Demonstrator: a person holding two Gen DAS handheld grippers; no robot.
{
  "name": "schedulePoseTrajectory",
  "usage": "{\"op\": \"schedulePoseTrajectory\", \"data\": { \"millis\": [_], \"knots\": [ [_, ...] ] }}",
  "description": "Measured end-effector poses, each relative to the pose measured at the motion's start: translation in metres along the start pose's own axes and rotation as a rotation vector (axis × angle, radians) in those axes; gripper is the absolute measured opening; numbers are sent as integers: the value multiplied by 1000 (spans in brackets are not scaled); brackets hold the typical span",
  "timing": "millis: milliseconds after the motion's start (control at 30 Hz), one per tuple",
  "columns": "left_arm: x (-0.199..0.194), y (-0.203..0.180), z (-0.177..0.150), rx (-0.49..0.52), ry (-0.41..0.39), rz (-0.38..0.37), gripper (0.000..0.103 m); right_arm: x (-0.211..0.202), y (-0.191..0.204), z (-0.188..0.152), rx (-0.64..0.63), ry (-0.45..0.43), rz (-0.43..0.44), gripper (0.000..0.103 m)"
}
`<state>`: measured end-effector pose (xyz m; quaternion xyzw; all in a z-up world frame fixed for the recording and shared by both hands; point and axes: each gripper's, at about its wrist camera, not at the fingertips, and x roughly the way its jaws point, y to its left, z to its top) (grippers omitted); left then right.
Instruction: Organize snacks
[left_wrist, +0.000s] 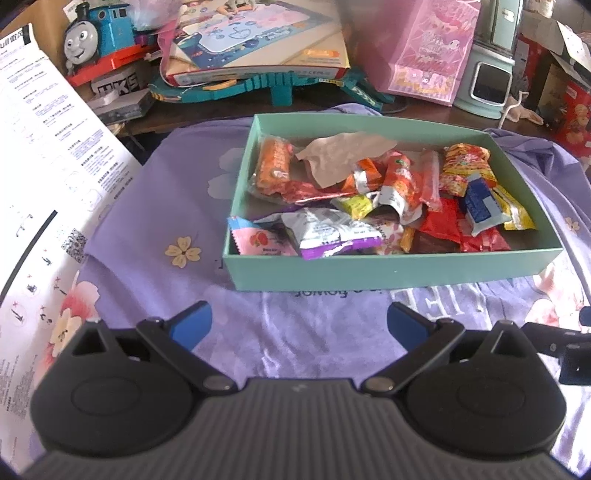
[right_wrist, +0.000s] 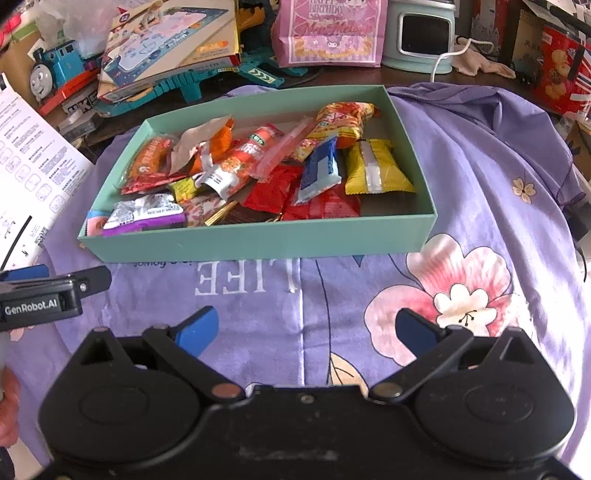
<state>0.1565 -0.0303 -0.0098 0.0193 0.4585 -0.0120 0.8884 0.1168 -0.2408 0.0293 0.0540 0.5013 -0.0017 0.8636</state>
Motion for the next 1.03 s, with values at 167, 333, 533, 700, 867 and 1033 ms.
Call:
{"op": "schedulePoseTrajectory", "data": {
  "millis": [167, 333, 533, 700, 867, 1033],
  "knots": [
    [1, 4, 1, -5, 1, 10, 103, 2, 2, 2, -10, 3, 0, 103],
    [2, 5, 2, -4, 1, 13, 103, 4, 4, 4, -19, 3, -5, 103],
    [1, 4, 3, 3, 0, 9, 103, 4, 2, 5, -20, 3, -8, 103],
    [1, 4, 3, 4, 3, 9, 103, 4, 2, 5, -22, 1, -10, 103],
    [2, 5, 2, 6, 0, 9, 103, 4, 1, 5, -15, 0, -13, 103],
    [1, 5, 1, 14, 5, -1, 103, 4, 1, 5, -6, 1, -21, 103]
  ]
}}
